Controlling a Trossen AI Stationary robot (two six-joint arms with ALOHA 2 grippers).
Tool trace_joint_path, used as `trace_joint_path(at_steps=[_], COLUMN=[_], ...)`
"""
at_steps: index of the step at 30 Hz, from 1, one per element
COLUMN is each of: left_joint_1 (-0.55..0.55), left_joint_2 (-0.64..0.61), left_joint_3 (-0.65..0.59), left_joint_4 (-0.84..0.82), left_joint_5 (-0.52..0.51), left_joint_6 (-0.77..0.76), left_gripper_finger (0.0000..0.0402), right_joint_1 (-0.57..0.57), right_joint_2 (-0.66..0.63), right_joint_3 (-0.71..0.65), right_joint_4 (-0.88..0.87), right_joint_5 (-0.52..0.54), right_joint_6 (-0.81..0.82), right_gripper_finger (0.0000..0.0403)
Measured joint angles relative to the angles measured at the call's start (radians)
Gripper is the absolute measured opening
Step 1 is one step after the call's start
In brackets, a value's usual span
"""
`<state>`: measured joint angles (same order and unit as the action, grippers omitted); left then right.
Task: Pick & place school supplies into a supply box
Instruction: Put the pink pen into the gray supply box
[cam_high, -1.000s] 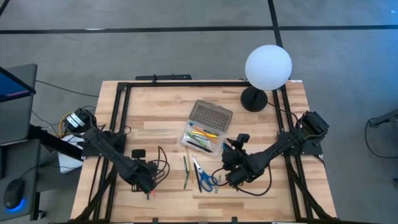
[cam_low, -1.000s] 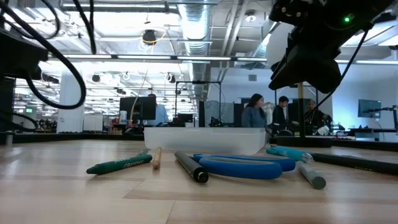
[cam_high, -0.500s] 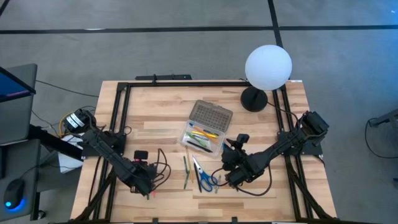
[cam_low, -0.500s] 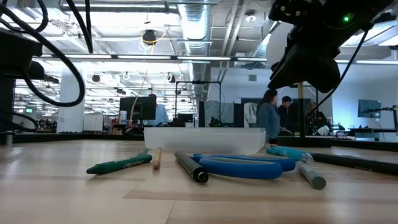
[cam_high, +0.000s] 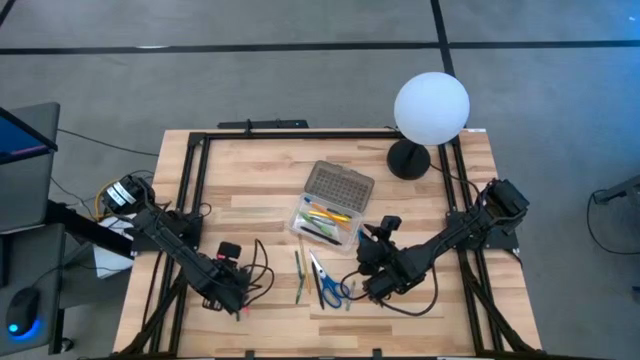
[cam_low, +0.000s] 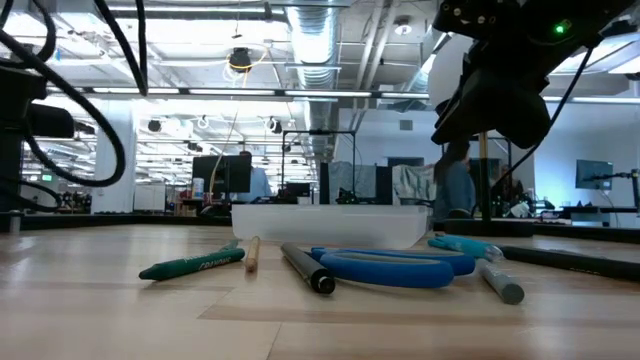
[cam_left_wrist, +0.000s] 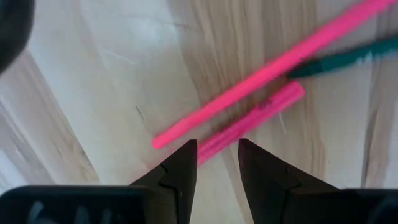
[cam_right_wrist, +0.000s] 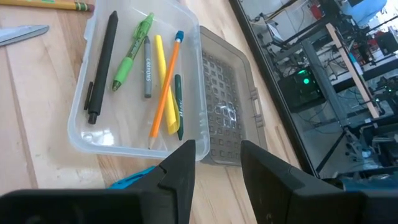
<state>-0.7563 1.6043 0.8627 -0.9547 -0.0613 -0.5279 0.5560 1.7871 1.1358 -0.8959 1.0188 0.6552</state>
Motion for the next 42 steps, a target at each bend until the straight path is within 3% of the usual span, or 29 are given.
trace_joint_path(at_steps=[6,21,42], left_joint_1=[-0.009,-0.008,-0.009], left_joint_2=[0.0,-0.003,0.0], left_joint_3=[0.0,-0.087,-0.095], left_joint_4=[0.013,0.091,0.003], left_joint_5=[-0.027,-0.007,0.023], left_joint_6=[0.095,0.098,-0.055], left_gripper_finger=[0.0113,0.0113,0.011], right_joint_1=[0.0,0.0,0.0], right_joint_2=[0.0,0.0,0.0], right_joint_3=[0.0,0.0,0.0], right_joint_4=[0.005,0.014,0.018], right_joint_5=[0.0,-0.002,-0.022], right_joint_6=[0.0,0.001,0.001], right_gripper_finger=[0.0121,0.0121,0.012])
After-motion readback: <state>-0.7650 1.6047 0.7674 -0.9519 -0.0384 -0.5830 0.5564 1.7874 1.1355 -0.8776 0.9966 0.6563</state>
